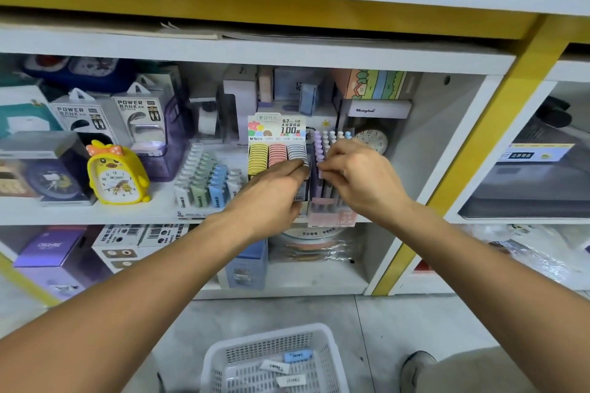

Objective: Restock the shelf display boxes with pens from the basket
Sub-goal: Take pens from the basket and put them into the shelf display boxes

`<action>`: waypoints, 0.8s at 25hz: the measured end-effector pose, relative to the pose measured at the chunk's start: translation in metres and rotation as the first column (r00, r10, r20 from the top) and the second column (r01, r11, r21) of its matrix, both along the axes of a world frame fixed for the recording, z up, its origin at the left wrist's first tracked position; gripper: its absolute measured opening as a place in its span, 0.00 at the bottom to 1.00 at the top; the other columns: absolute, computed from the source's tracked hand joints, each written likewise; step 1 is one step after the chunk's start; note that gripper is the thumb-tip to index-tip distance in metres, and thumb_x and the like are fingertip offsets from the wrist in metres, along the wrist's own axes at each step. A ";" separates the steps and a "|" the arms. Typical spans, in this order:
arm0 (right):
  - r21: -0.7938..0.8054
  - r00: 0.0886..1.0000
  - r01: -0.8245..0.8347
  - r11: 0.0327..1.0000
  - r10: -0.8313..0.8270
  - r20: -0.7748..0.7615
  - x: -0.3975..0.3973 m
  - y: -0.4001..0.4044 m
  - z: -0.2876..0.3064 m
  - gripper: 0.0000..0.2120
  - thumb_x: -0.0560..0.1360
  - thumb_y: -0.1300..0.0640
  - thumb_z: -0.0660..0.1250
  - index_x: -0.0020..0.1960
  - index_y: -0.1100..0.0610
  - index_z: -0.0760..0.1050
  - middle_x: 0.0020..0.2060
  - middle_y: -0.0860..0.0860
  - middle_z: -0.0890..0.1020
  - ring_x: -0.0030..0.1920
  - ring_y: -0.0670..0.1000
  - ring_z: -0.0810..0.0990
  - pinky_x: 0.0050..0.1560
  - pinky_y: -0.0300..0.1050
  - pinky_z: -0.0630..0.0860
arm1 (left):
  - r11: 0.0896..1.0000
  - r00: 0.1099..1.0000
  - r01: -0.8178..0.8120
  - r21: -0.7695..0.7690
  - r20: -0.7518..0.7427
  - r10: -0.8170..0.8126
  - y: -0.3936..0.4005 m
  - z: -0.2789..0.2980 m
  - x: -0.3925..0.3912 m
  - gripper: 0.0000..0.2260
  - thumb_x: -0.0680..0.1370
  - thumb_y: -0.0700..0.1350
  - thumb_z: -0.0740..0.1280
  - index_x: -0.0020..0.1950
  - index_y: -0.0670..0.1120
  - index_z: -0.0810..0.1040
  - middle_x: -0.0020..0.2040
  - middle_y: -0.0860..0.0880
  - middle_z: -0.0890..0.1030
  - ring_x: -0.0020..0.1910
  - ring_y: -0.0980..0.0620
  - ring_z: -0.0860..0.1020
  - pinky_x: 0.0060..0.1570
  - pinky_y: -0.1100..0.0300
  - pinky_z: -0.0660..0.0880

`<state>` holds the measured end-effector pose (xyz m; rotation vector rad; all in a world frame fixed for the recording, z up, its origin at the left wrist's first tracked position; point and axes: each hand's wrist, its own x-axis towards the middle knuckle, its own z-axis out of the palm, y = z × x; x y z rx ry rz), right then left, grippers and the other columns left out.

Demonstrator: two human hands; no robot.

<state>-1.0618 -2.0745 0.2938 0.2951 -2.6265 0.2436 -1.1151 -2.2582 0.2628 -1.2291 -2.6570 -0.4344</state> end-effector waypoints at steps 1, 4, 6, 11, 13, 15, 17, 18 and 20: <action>0.008 1.000 0.021 1.000 -0.021 -0.015 -0.001 0.000 -0.002 0.08 0.78 0.57 0.69 0.54 0.56 0.85 0.49 0.52 0.79 0.51 0.54 0.77 0.43 0.44 0.71 | 1.000 1.000 0.001 0.001 0.013 -0.001 0.000 0.001 0.001 0.28 0.75 0.43 0.69 0.75 0.44 0.66 0.74 0.47 0.68 0.72 0.47 0.66 0.70 0.55 0.64; -0.119 0.999 0.052 0.992 -0.051 0.014 0.004 -0.004 -0.003 0.14 0.77 0.60 0.67 0.62 0.56 0.82 0.52 0.51 0.75 0.48 0.47 0.72 0.45 0.41 0.66 | 0.999 0.998 -0.013 0.051 0.057 0.010 -0.005 0.005 0.009 0.27 0.74 0.39 0.67 0.73 0.44 0.68 0.73 0.47 0.68 0.71 0.47 0.66 0.70 0.53 0.65; -0.224 0.998 0.033 0.974 -0.045 -0.046 0.013 -0.012 -0.005 0.14 0.77 0.62 0.66 0.61 0.56 0.81 0.51 0.49 0.76 0.47 0.45 0.71 0.46 0.39 0.68 | 0.994 1.000 -0.020 0.109 0.008 0.020 -0.010 0.007 0.015 0.22 0.74 0.38 0.65 0.68 0.43 0.71 0.66 0.46 0.72 0.66 0.46 0.70 0.64 0.49 0.72; -0.277 0.990 -0.014 0.961 0.053 0.134 0.041 -0.051 -0.058 0.12 0.74 0.63 0.64 0.53 0.55 0.82 0.49 0.52 0.83 0.51 0.54 0.80 0.52 0.50 0.77 | 0.995 0.983 -0.099 0.015 0.156 0.095 -0.035 -0.030 0.040 0.10 0.72 0.40 0.63 0.51 0.50 0.70 0.46 0.51 0.73 0.45 0.48 0.75 0.38 0.55 0.68; -0.204 0.910 0.045 0.978 0.044 0.412 0.053 -0.065 -0.103 0.13 0.74 0.62 0.63 0.54 0.51 0.82 0.52 0.52 0.84 0.54 0.56 0.81 0.53 0.50 0.78 | 0.971 0.946 -0.062 -0.230 0.296 0.130 -0.048 -0.065 0.051 0.09 0.73 0.40 0.62 0.52 0.49 0.71 0.47 0.49 0.76 0.46 0.45 0.76 0.37 0.55 0.68; -0.119 0.756 0.084 0.989 0.015 0.655 0.063 -0.074 -0.153 0.14 0.75 0.61 0.63 0.57 0.51 0.82 0.56 0.53 0.84 0.57 0.56 0.80 0.56 0.48 0.77 | 0.887 0.896 0.030 -0.461 0.406 0.180 -0.058 -0.105 0.058 0.14 0.75 0.40 0.63 0.60 0.44 0.73 0.54 0.45 0.78 0.53 0.44 0.76 0.44 0.53 0.73; -0.034 0.610 0.086 0.996 -0.026 0.792 0.075 -0.077 -0.205 0.16 0.75 0.62 0.63 0.60 0.52 0.80 0.61 0.54 0.81 0.60 0.56 0.78 0.59 0.48 0.77 | 0.822 0.851 0.088 -0.563 0.471 0.231 -0.065 -0.149 0.066 0.16 0.76 0.41 0.66 0.63 0.41 0.74 0.60 0.42 0.78 0.58 0.42 0.76 0.54 0.52 0.75; 0.003 0.553 0.081 0.997 -0.047 0.832 0.082 -0.076 -0.228 0.18 0.75 0.62 0.62 0.62 0.53 0.79 0.63 0.55 0.79 0.62 0.56 0.77 0.59 0.48 0.76 | 0.806 0.829 0.101 -0.583 0.498 0.256 -0.068 -0.169 0.071 0.16 0.77 0.42 0.67 0.63 0.40 0.74 0.61 0.41 0.77 0.59 0.42 0.76 0.56 0.52 0.75; 0.053 0.441 0.058 0.997 -0.073 0.894 0.098 -0.073 -0.275 0.19 0.76 0.63 0.63 0.66 0.56 0.76 0.65 0.57 0.77 0.63 0.58 0.76 0.60 0.47 0.75 | 0.761 0.776 0.155 -0.630 0.554 0.301 -0.072 -0.213 0.086 0.15 0.77 0.44 0.68 0.61 0.39 0.74 0.61 0.40 0.77 0.58 0.42 0.77 0.53 0.54 0.75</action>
